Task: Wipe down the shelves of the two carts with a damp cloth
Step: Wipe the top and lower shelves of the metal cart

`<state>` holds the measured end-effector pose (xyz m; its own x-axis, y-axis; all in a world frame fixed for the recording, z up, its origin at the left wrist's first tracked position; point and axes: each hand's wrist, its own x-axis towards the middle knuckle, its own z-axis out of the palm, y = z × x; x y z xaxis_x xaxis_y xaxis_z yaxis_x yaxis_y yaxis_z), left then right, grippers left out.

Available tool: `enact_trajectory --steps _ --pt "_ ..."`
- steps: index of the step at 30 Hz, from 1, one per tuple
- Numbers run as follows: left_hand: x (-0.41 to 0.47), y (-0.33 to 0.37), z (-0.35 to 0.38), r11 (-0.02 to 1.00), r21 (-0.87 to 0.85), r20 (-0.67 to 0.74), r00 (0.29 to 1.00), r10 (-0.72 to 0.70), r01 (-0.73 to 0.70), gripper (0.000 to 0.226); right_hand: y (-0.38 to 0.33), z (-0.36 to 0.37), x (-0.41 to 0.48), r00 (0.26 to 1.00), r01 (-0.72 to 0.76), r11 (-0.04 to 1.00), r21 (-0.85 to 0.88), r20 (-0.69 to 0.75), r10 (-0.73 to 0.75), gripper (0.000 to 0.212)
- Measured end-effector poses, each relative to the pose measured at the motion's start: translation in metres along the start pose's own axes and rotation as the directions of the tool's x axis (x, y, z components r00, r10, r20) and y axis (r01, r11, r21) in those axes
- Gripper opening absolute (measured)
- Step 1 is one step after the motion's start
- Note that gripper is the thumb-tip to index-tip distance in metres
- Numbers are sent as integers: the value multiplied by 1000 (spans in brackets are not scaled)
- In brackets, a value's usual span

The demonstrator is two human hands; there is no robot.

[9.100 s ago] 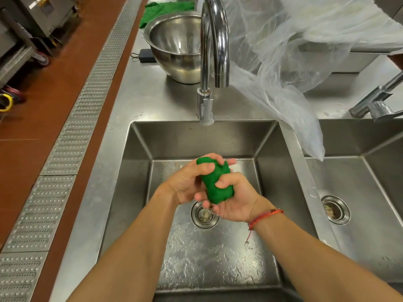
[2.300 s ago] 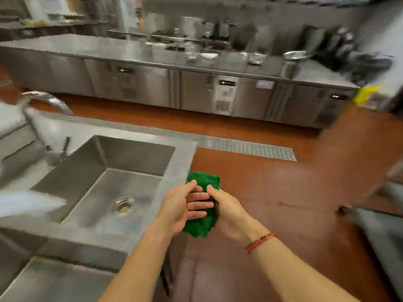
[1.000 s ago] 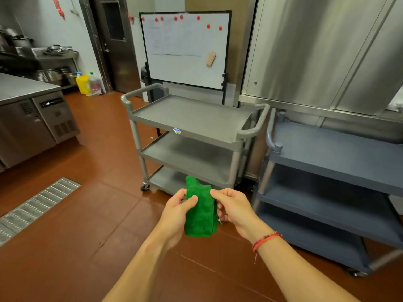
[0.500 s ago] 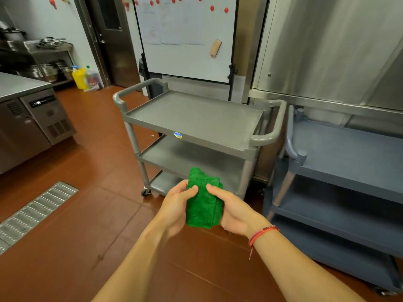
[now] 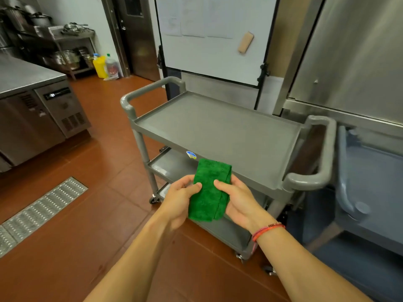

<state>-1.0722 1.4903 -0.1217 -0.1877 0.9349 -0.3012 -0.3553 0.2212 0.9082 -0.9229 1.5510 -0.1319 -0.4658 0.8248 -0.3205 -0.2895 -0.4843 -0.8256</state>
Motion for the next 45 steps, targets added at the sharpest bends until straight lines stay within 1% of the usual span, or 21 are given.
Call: enact_trajectory --steps 4,7,9,11,14,19,23,25,26,29,34,37,40,43,45 --pt "46 24 -21 995 -98 92 995 33 -23 28 -9 20 53 988 -141 990 28 70 139 49" --pt "88 44 -45 989 -141 129 990 52 -34 29 -11 42 95 972 -209 976 66 126 200 43" --pt "119 59 -62 993 -111 139 989 44 -28 27 -17 60 124 969 -214 973 88 148 199 46" --pt "151 74 -79 998 -47 101 994 37 -32 24 -26 77 158 973 -200 976 90 132 188 43" --pt "195 94 -105 999 11 1 999 36 -36 22 -35 97 211 983 -174 982 68 74 169 39" --pt "260 114 -136 999 35 -139 990 38 -34 17 -35 117 287 990 -141 987 72 -10 142 35" --pt "308 126 -155 999 38 -165 986 12 -6 16 -42 119 340 987 -143 986 82 -65 149 34" --pt "334 133 -165 1000 20 -207 978 -8 13 11 -49 120 368 982 -151 984 96 -100 161 31" --pt "347 137 -171 1000 19 -231 973 -11 16 12 -53 120 382 979 -156 983 97 -117 167 30" --pt "384 154 -190 1000 23 -310 951 3 4 21 -69 120 430 974 -155 987 54 -161 161 28" --pt "435 188 -223 993 116 -444 892 80 -31 21 -91 129 510 973 -166 982 -84 -179 149 18" --pt "462 198 -239 989 143 -480 871 104 -39 18 -96 136 548 972 -181 976 -119 -174 159 17" --pt "483 199 -250 984 175 -488 866 107 -23 15 -94 142 571 967 -219 963 -156 -171 192 18" --pt "505 198 -262 970 243 -470 872 135 -19 13 -91 150 590 980 -152 957 -246 -163 114 19" --pt "519 198 -268 960 279 -448 883 139 -9 11 -87 159 599 983 -78 921 -382 -185 6 15"
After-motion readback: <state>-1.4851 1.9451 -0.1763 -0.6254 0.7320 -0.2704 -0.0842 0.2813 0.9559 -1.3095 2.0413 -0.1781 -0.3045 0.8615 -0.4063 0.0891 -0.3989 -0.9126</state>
